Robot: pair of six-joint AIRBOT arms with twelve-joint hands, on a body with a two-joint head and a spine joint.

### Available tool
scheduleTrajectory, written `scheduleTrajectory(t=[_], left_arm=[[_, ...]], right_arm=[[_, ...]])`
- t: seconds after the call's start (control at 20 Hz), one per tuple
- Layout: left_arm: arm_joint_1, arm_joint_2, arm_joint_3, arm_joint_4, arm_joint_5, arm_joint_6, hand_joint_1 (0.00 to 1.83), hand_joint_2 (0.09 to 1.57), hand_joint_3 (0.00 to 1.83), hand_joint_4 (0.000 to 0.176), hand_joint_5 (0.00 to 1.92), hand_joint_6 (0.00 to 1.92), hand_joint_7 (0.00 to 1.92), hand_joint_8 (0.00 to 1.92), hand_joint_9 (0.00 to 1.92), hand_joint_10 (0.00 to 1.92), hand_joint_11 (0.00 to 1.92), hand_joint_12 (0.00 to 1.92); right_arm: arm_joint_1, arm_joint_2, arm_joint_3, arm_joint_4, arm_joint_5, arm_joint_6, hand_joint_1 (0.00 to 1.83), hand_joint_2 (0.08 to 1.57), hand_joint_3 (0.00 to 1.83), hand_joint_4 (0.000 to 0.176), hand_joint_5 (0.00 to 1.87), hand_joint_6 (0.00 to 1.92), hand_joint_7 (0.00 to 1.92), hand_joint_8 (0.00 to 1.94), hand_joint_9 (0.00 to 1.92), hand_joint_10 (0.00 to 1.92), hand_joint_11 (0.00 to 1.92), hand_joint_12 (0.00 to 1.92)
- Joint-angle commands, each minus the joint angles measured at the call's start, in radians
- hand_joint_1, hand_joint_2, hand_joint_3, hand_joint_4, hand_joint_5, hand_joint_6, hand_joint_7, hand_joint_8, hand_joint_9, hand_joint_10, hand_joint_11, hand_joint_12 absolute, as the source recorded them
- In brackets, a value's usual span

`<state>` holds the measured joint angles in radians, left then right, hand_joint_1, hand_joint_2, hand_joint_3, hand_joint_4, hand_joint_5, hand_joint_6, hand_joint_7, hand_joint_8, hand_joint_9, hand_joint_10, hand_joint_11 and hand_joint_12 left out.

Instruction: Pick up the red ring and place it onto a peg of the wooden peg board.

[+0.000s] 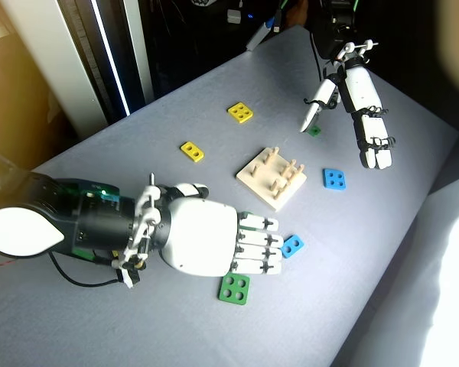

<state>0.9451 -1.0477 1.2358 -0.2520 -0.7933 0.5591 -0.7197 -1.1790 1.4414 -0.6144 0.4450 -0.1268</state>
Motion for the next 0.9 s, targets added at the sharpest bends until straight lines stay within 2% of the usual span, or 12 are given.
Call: scheduleTrajectory(t=[0.0,0.1,0.15,0.2,0.25,0.3,0.4,0.5,0.55,0.7,0.75,0.85], left_arm=[[-0.014,-0.005,0.006,-0.001,-0.119,-0.006,0.42,0.94,0.00,0.176,0.02,0.00,0.00,0.00,0.00,0.00,0.00,0.00],[-0.016,-0.005,0.006,0.001,-0.119,-0.006,0.41,0.94,0.00,0.172,0.03,0.00,0.00,0.00,0.00,0.00,0.00,0.00],[-0.016,-0.005,0.006,0.001,-0.119,-0.006,0.41,0.94,0.00,0.172,0.02,0.00,0.00,0.00,0.00,0.00,0.00,0.00],[-0.016,-0.005,0.006,0.001,-0.119,-0.006,0.40,0.94,0.00,0.175,0.02,0.00,0.00,0.00,0.00,0.00,0.00,0.00],[-0.016,-0.005,0.006,0.001,-0.119,-0.007,0.40,0.94,0.00,0.176,0.02,0.00,0.00,0.00,0.00,0.00,0.00,0.00],[-0.017,-0.005,0.006,0.001,-0.119,-0.007,0.41,0.94,0.00,0.168,0.02,0.00,0.00,0.00,0.00,0.00,0.00,0.00],[-0.017,-0.004,0.006,0.002,-0.119,-0.007,0.40,0.94,0.00,0.175,0.02,0.00,0.00,0.00,0.00,0.00,0.00,0.00],[-0.018,-0.004,0.006,0.002,-0.120,-0.007,0.41,0.94,0.00,0.176,0.03,0.00,0.00,0.00,0.00,0.00,0.00,0.00],[-0.018,-0.004,0.006,0.004,-0.120,-0.008,0.41,0.95,0.00,0.176,0.03,0.00,0.00,0.00,0.00,0.00,0.00,0.00],[-0.019,-0.004,0.006,0.005,-0.120,-0.010,0.42,0.95,0.00,0.176,0.04,0.01,0.00,0.00,0.00,0.00,0.00,0.00],[-0.020,-0.003,0.006,0.006,-0.120,-0.010,0.42,0.95,0.00,0.176,0.04,0.01,0.00,0.00,0.00,0.00,0.00,0.00],[-0.020,-0.002,0.006,0.007,-0.120,-0.011,0.41,0.94,0.00,0.176,0.03,0.00,0.00,0.00,0.00,0.00,0.00,0.00]], right_arm=[[0.020,-0.007,0.005,0.025,0.068,0.009,0.73,0.86,0.02,0.034,0.20,0.02,0.05,0.01,0.02,0.01,0.02,0.01],[0.021,-0.016,0.020,0.024,0.056,0.009,0.70,0.86,0.02,0.032,0.20,0.02,0.04,0.01,0.02,0.01,0.03,0.02],[0.024,-0.021,0.027,0.024,0.051,0.009,0.71,0.86,0.01,0.008,0.19,0.01,0.04,0.00,0.01,0.00,0.01,0.02],[0.027,-0.025,0.033,0.024,0.048,0.009,0.71,0.86,0.01,0.000,0.19,0.01,0.04,0.01,0.01,0.00,0.01,0.02],[0.030,-0.028,0.037,0.024,0.046,0.009,0.69,0.86,0.01,0.000,0.18,0.01,0.03,0.00,0.00,0.00,0.00,0.00],[0.033,-0.031,0.040,0.024,0.045,0.009,0.70,0.85,0.01,0.000,0.17,0.00,0.04,0.01,0.01,0.01,0.01,0.01],[0.038,-0.042,0.050,0.024,0.044,0.009,0.73,0.84,0.00,0.000,0.18,0.00,0.05,0.01,0.01,0.00,0.00,0.00],[0.043,-0.052,0.060,0.024,0.042,0.009,0.76,0.86,0.01,0.020,0.18,0.00,0.02,0.00,0.00,0.00,0.00,0.00],[0.044,-0.056,0.063,0.024,0.040,0.009,0.74,0.86,0.01,0.037,0.18,0.00,0.02,0.00,0.00,0.00,0.00,0.00],[0.046,-0.065,0.069,0.025,0.038,0.009,0.72,0.86,0.00,0.054,0.21,0.02,0.05,0.01,0.00,0.00,0.00,0.00],[0.046,-0.067,0.070,0.025,0.037,0.009,0.73,0.86,0.00,0.086,0.21,0.01,0.05,0.01,0.00,0.00,0.00,0.00],[0.045,-0.072,0.072,0.025,0.037,0.009,0.74,0.87,0.01,0.072,0.24,0.02,0.06,0.01,0.00,0.00,0.00,0.00]])
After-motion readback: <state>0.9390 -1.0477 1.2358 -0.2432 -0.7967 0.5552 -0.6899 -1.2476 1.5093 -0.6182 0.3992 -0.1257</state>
